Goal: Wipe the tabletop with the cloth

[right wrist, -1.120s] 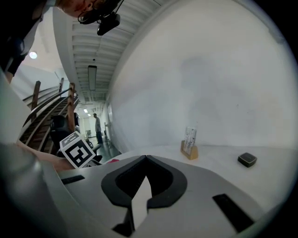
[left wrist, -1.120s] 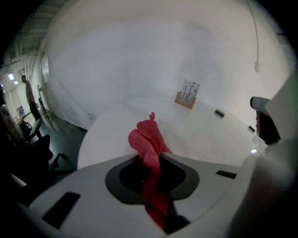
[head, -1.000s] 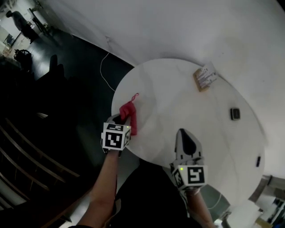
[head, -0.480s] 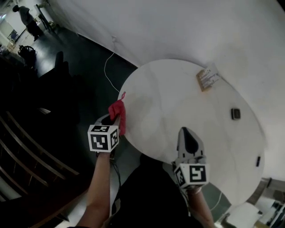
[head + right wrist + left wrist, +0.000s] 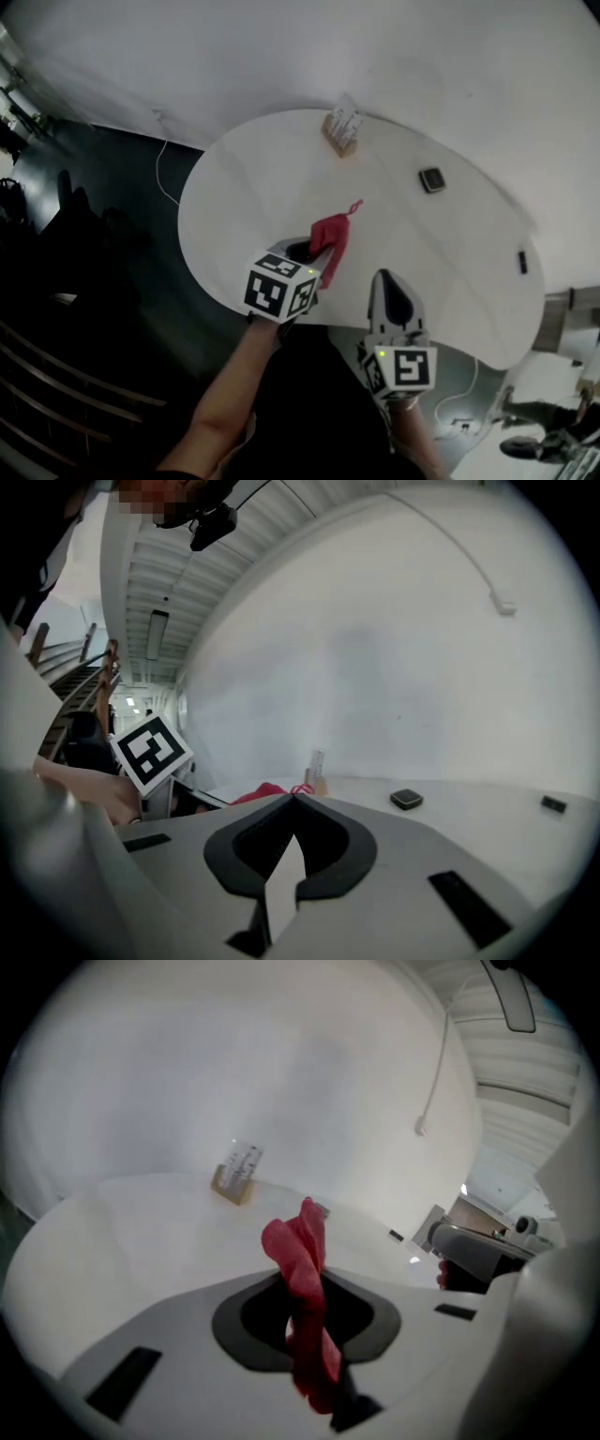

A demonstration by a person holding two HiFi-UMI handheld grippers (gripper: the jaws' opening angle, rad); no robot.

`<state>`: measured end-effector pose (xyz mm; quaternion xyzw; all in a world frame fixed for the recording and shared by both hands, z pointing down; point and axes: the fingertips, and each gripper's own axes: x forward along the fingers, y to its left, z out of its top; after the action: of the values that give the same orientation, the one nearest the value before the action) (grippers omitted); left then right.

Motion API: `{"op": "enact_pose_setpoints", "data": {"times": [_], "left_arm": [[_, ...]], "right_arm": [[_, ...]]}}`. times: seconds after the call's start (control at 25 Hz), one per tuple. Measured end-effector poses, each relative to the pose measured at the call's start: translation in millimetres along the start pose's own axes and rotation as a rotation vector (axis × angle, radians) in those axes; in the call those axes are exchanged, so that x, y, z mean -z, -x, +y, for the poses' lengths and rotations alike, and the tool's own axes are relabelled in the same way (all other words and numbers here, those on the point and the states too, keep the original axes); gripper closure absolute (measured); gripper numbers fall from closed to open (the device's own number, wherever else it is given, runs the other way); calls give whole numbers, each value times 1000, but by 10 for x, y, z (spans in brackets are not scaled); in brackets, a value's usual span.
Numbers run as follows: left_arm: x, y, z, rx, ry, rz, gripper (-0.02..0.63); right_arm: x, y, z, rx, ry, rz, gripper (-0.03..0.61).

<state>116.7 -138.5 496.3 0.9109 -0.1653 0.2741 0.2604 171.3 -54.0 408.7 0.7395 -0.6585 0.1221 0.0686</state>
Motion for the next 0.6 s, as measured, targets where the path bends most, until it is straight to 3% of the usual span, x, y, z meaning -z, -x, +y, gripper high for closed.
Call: {"op": "enact_pose_setpoints", "data": {"times": [0.12, 0.24, 0.44, 0.6], "left_arm": [[130, -442, -361, 70, -38, 87, 552], [308, -739, -583, 122, -26, 159, 552], [641, -763, -401, 20, -117, 254, 552], [811, -427, -51, -71, -66, 245, 552]], "right_arm": [[34, 222, -289, 85, -18, 1, 575], [72, 369, -495, 146, -34, -2, 575], [114, 350, -523, 132, -40, -5, 575], [100, 140, -330, 38, -59, -3, 575]]}}
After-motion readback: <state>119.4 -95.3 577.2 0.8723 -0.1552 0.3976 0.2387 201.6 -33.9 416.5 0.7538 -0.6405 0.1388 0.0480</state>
